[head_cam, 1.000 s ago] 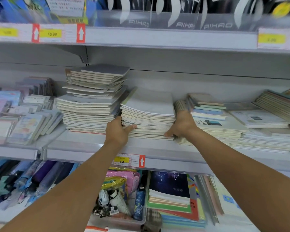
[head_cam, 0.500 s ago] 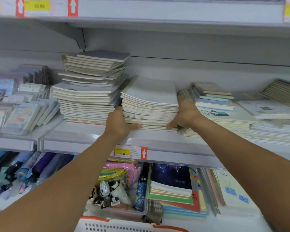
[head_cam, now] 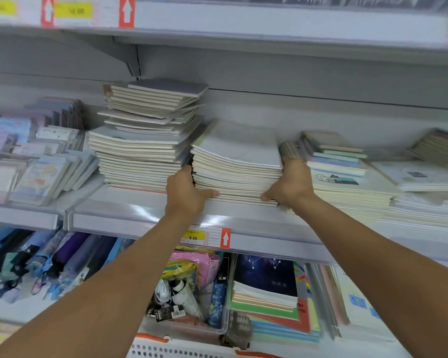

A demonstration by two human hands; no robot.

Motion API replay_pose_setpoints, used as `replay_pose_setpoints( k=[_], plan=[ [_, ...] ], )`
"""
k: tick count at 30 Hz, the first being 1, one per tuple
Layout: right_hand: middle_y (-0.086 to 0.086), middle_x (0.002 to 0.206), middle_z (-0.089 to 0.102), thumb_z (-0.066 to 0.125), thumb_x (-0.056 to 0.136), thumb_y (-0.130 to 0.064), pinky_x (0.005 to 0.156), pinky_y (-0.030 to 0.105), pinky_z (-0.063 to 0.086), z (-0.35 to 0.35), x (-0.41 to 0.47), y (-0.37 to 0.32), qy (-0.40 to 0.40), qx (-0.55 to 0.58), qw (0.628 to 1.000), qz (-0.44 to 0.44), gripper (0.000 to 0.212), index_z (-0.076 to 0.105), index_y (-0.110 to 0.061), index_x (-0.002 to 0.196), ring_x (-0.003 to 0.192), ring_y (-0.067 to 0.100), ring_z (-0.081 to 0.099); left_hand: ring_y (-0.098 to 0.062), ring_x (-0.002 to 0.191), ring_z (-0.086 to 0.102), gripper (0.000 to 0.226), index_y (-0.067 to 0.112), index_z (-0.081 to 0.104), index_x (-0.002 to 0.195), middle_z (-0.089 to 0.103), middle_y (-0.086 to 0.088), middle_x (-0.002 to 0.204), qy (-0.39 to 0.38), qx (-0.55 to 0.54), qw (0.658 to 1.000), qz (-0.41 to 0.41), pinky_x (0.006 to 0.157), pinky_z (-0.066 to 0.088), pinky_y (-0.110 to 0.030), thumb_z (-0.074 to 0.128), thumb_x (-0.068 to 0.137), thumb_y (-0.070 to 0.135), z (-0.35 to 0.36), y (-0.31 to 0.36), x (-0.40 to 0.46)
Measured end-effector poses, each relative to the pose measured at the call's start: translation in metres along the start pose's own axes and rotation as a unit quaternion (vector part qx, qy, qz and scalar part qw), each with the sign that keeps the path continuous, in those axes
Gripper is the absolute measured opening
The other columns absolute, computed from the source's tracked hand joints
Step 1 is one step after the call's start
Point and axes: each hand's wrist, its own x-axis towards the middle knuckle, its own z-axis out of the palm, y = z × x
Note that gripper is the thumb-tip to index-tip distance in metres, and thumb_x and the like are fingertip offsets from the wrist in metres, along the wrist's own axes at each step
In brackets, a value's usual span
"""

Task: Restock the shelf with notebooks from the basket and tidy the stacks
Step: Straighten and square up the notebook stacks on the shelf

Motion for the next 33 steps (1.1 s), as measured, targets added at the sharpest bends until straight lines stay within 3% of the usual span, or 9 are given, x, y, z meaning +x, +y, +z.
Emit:
replay_pose_setpoints(
  k=[6,11,14,19,25,27,29,31,33],
  plan=[
    [0.012,0.107,0.067,0.101,0.045,-0.019,0.087,0.042,0.057,-0.008,0.008,-0.004,-0.058,-0.035,0.998,0.004,0.078,0.06,-0.006,0.109,0.102,0.032,0.066,-0.019,0.099,0.065,0.062,0.011,0.064,0.109,0.07,-0.001,0.108,-0.064,0.043,0.997,0.004,0.086,0.054,-0.032,0.094,0.056,0.025,-0.005,0.0,0.007],
    [0.021,0.098,0.072,0.097,0.053,-0.006,0.077,0.05,0.061,-0.022,0.013,-0.016,-0.169,-0.039,0.983,0.056,0.07,0.051,-0.003,0.104,0.086,0.035,0.073,-0.019,0.098,0.065,0.05,0.008,0.067,0.109,0.071,-0.004,0.108,-0.069,0.047,0.997,0.002,0.079,0.048,-0.024,0.089,0.065,0.017,-0.008,-0.002,0.012],
    [0.013,0.095,0.067,0.098,0.053,-0.01,0.06,0.038,0.057,-0.017,0.011,-0.013,-0.135,-0.063,0.988,0.031,0.077,0.047,-0.007,0.11,0.082,0.029,0.069,-0.02,0.096,0.067,0.046,0.009,0.069,0.106,0.072,-0.004,0.105,-0.054,0.038,0.998,0.007,0.08,0.049,-0.025,0.089,0.065,0.016,-0.005,-0.005,0.012],
    [0.012,0.114,0.066,0.1,0.048,-0.021,0.084,0.033,0.052,-0.008,0.013,-0.008,-0.073,-0.079,0.994,0.017,0.074,0.056,-0.01,0.106,0.106,0.029,0.064,-0.022,0.092,0.066,0.047,0.01,0.067,0.104,0.072,-0.004,0.102,-0.032,0.037,0.999,-0.007,0.083,0.053,-0.033,0.09,0.063,0.017,-0.003,-0.002,0.013],
    [0.013,0.113,0.067,0.1,0.051,-0.02,0.079,0.031,0.053,-0.011,0.004,-0.011,-0.061,-0.085,0.994,0.024,0.073,0.057,-0.009,0.11,0.101,0.028,0.065,-0.023,0.102,0.064,0.07,0.011,0.06,0.114,0.068,-0.003,0.111,-0.079,0.097,0.992,-0.003,0.086,0.053,-0.035,0.095,0.055,0.02,-0.007,0.004,0.007],
    [0.014,0.101,0.068,0.097,0.057,-0.018,0.064,0.031,0.054,-0.017,0.001,-0.017,-0.107,-0.089,0.99,0.033,0.073,0.053,-0.006,0.113,0.086,0.028,0.066,-0.028,0.104,0.064,0.066,0.008,0.059,0.114,0.068,-0.009,0.112,-0.064,0.113,0.992,-0.002,0.089,0.053,-0.039,0.093,0.058,0.016,-0.006,0.006,0.007],
    [0.016,0.083,0.065,0.092,0.066,-0.012,0.057,0.035,0.058,-0.021,-0.003,-0.021,-0.158,-0.057,0.984,0.063,0.061,0.047,-0.003,0.106,0.075,0.033,0.07,-0.03,0.105,0.063,0.064,0.007,0.058,0.114,0.068,-0.011,0.112,-0.058,0.125,0.99,0.003,0.09,0.053,-0.041,0.092,0.06,0.015,-0.005,0.007,0.006],
    [0.018,0.079,0.06,0.085,0.074,-0.005,0.072,0.046,0.062,-0.023,-0.007,-0.017,-0.158,0.025,0.983,0.092,0.043,0.045,-0.005,0.089,0.077,0.039,0.071,-0.031,0.105,0.063,0.06,0.008,0.057,0.114,0.068,-0.012,0.112,-0.051,0.136,0.989,0.008,0.091,0.052,-0.042,0.09,0.064,0.014,-0.004,0.005,0.005],
    [0.017,0.082,0.057,0.076,0.082,0.0,0.077,0.042,0.058,-0.019,-0.012,-0.006,-0.127,0.133,0.975,0.12,0.035,0.043,-0.01,0.078,0.075,0.034,0.064,-0.033,0.105,0.063,0.054,0.006,0.056,0.112,0.067,-0.014,0.112,-0.044,0.15,0.988,0.011,0.091,0.052,-0.041,0.087,0.068,0.011,-0.002,0.005,0.005]
  ],
)
